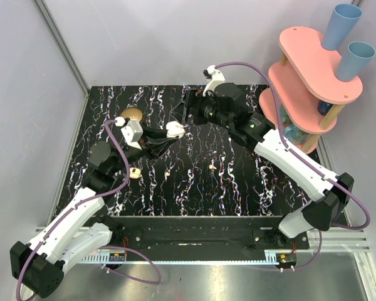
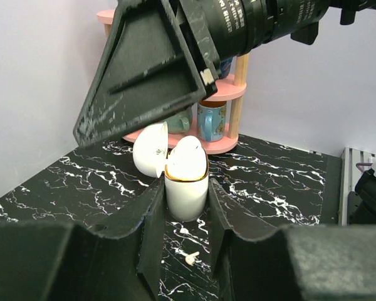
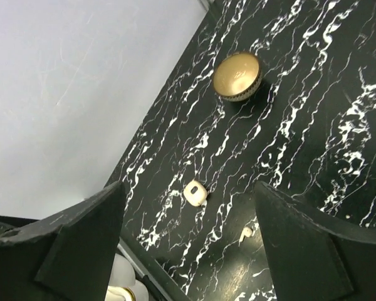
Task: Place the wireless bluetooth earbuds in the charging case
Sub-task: Close the charging case with the earbuds.
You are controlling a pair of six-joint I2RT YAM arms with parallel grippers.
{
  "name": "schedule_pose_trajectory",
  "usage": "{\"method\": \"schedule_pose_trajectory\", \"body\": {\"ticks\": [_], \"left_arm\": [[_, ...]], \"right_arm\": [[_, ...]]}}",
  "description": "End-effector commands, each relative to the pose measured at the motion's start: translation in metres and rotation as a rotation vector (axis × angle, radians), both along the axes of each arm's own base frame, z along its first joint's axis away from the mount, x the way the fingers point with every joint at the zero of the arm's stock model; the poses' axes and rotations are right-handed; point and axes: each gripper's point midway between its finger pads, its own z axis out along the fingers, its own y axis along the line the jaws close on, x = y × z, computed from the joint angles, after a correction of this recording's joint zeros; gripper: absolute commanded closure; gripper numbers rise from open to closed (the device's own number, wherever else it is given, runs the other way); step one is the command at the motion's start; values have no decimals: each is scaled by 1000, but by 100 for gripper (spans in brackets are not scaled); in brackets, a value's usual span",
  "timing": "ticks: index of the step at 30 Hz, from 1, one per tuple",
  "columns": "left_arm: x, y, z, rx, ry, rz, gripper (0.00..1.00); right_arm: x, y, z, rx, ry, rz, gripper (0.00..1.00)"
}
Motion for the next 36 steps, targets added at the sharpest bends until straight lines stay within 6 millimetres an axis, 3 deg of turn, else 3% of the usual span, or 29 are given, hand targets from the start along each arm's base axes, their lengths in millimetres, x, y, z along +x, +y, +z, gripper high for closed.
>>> {"method": "schedule_pose_trajectory", "body": {"ticks": [1, 31, 36], "left_arm": [[-9, -6, 22, -7, -63, -55, 100], [14, -1, 15, -28, -19, 53, 100], [18, 0, 12, -30, -6, 69, 100]], "right_arm": [[-21, 12, 15, 36, 14, 117, 9], [-38, 4, -20, 1, 68, 155, 8], [-41, -1, -12, 22, 40, 143, 8]]}}
